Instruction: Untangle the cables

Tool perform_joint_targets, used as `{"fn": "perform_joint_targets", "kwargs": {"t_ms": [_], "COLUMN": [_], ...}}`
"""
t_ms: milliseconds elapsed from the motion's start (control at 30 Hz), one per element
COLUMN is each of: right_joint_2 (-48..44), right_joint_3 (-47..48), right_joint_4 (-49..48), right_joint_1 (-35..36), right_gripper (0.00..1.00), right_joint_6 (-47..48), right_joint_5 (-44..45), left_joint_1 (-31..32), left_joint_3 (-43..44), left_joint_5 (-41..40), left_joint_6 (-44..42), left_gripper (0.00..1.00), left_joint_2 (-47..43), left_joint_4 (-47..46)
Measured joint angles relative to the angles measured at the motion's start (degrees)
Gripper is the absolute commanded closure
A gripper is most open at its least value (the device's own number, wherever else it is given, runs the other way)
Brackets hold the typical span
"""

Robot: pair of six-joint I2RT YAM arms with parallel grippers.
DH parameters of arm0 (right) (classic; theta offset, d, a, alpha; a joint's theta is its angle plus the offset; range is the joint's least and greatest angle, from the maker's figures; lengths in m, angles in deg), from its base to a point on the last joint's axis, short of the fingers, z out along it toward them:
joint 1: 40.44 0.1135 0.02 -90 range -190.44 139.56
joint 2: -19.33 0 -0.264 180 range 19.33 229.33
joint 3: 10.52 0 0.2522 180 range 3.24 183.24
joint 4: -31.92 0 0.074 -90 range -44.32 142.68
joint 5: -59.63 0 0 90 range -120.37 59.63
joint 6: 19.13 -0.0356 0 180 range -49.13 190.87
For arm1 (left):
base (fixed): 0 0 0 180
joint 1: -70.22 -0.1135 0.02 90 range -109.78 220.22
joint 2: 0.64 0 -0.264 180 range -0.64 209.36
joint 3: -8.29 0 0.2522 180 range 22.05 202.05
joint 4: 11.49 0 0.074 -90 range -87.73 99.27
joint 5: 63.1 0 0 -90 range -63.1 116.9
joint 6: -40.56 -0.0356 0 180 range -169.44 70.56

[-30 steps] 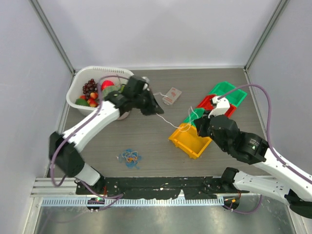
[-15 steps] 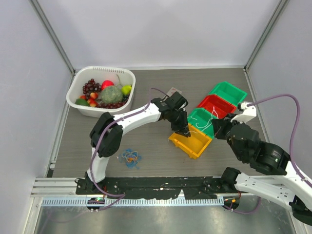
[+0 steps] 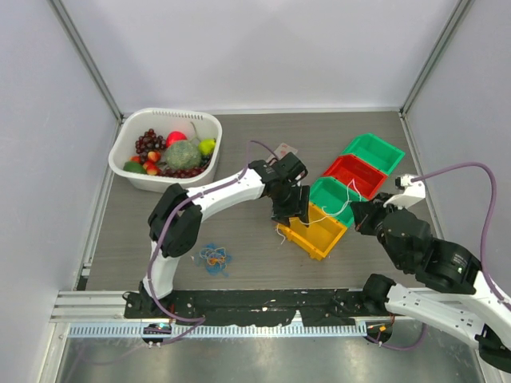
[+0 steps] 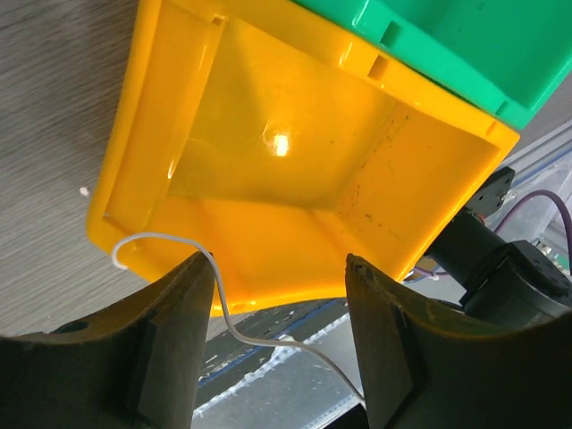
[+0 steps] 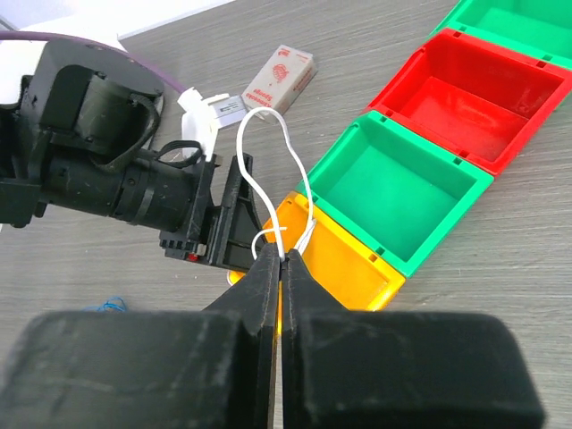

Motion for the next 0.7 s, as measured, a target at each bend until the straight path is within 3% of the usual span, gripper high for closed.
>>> {"fn": "perform_joint_targets", "kwargs": {"t_ms": [67,300,500,700], "right_joint_2": [-1.16,-3.52,-2.14,8.44], "right_joint_3": [0.00,-1.42,-0.20,11.50], "right_joint_4": [0.39,0.68,-1.99,-6.78], "right_joint_1": [0.00,-0.02,0.00,0.00], "right_gripper": [0.99,0.99,0.99,0.99], "right_joint_6": [-0.02,0.87,3.08,8.13], "right_joint_5": [0.00,-2.21,-4.09,-4.76], "left_joint_1": [-0.13,-2.03,-6.38,-9.16], "left_joint_3": [-0.90,-10.14,-14.78,-18.49], "left_joint_5": [-0.74,-3.43,-4.96,-9.64], "left_joint_6": [-1.27,-1.51,1.14,0.50], "left_gripper": [0.31,0.07,0.07,0.07], "left_joint_2": [-1.16,-13.77,-25.11,-36.59], "left_joint_4": [-0.13,-5.57,-12.41,-13.55]}}
